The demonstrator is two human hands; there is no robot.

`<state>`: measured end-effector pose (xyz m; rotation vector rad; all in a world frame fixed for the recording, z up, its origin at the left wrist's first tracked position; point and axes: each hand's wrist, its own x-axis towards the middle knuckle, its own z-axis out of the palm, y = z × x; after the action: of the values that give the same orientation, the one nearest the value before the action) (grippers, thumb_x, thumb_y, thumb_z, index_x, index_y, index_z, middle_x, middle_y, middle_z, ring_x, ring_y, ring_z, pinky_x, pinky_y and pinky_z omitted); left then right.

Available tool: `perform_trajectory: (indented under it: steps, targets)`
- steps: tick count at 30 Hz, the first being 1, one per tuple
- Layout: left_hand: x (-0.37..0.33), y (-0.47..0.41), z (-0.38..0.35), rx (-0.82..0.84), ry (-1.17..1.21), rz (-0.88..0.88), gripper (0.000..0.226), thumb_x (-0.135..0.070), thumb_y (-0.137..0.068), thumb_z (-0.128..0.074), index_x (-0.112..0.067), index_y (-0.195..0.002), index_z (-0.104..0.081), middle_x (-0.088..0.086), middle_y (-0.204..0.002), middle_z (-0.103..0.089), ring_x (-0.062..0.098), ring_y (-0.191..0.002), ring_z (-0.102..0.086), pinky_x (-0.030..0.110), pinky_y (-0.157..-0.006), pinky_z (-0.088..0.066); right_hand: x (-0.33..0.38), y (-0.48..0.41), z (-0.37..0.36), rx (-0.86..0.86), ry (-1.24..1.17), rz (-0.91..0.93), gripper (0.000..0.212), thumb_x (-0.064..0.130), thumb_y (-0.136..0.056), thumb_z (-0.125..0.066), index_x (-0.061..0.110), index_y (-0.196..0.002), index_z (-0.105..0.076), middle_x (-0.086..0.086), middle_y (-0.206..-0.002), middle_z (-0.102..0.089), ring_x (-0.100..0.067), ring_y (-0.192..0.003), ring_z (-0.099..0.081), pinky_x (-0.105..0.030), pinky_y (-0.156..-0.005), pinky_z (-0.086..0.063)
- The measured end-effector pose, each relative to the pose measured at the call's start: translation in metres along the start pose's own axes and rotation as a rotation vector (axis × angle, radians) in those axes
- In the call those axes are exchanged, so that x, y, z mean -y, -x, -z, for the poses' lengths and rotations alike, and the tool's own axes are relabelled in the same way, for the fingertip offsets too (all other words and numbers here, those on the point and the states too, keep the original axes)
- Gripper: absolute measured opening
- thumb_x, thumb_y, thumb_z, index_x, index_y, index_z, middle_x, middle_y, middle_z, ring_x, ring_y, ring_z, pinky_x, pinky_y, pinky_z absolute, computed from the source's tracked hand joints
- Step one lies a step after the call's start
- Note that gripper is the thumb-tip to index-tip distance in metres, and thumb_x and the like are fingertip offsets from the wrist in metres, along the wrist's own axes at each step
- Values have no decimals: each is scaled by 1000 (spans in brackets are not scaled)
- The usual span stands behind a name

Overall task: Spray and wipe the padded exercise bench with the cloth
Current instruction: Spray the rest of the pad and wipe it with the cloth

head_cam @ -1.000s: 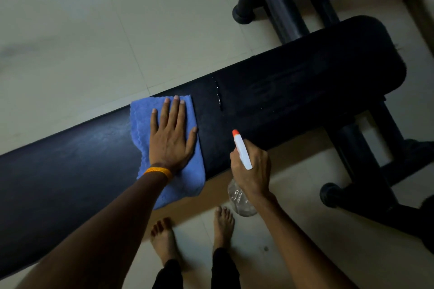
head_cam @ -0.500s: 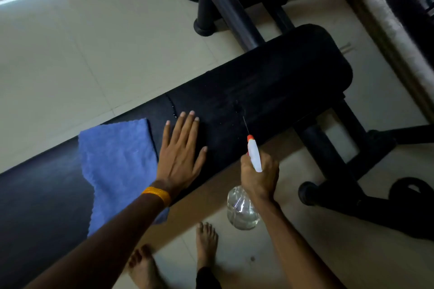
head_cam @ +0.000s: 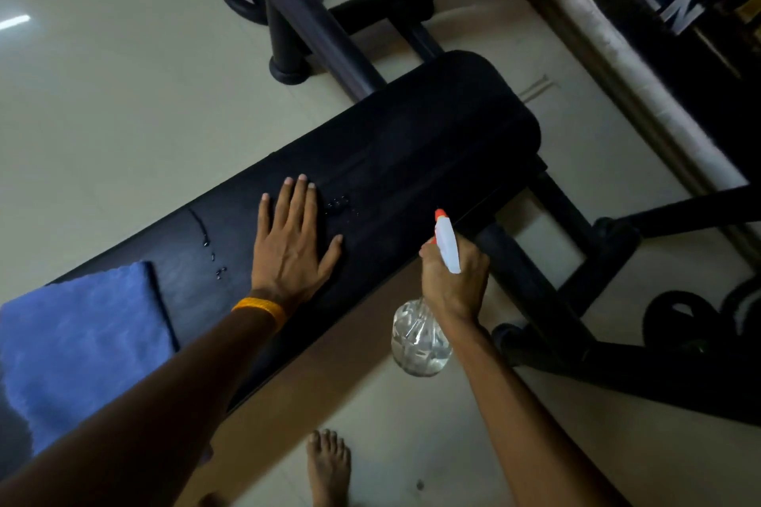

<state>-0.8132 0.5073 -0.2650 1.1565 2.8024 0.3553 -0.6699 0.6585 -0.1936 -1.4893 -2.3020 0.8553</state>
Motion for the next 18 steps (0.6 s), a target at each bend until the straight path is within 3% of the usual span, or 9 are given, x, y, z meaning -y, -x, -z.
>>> perform_trajectory:
  steps: [2, 5, 8, 10, 14, 16, 18]
  targets:
    - [-1, 1, -3, -4, -20, 5, 83, -57, -98, -29, 1, -157, -26, 18, -166, -23, 32, -156, -16, 54, -127, -10, 2, -17, 2, -25, 9, -8, 17, 16, -80, -56, 12, -64, -52, 1, -51, -43, -17, -46, -41, -31, -48, -34]
    - [0, 1, -3, -16, -31, 4, 83, -57, -98, -31, 1, -157, -26, 17, -167, -23, 31, -156, -15, 53, -127, -9, 3, -32, 6, -56, 29, 4, 12, 15, -80, -53, 9, -83, -64, 6, -51, -38, -11, -45, -34, -26, -48, -25]
    - [-1, 0, -2, -30, -26, 8, 83, -57, -98, -32, 1, -157, -27, 17, -167, -23, 31, -157, -15, 54, -127, -9, 1, -40, 10, -103, -2, 5, 28, 26, -78, -48, 11, -93, -68, 0, -60, -52, -20, -54, -46, -29, -58, -36]
    - [-1, 1, -2, -39, -18, 11, 83, -56, -97, -33, 1, -157, -27, 17, -166, -23, 31, -157, -15, 54, -127, -9, -3, -42, 14, -114, 21, 24, 40, 28, -81, -47, 13, -111, -68, -5, -75, -65, -24, -66, -54, -29, -64, -37]
    - [-1, 1, -3, -42, -27, 10, 83, -56, -96, -35, 0, -157, -28, 17, -166, -24, 31, -156, -16, 55, -126, -10, -9, -46, 17, -96, 41, -19, 39, 18, -88, -53, 16, -126, -64, -8, -85, -67, -31, -78, -60, -28, -68, -35]
    - [-2, 1, -3, -43, -25, 11, 83, -56, -96, -34, 0, -157, -27, 16, -166, -24, 30, -157, -15, 54, -127, -8, -10, -44, 16, -59, 91, -40, 35, 19, -88, -50, 18, -118, -66, -9, -79, -65, -29, -69, -55, -29, -66, -34]
    - [-2, 1, -3, -45, -25, 11, 83, -57, -96, -34, 0, -157, -27, 16, -166, -24, 30, -157, -15, 54, -127, -8, -10, -36, 14, -50, 79, -50, 15, 15, -86, -53, 16, -94, -66, -1, -60, -53, -17, -53, -42, -27, -57, -29]
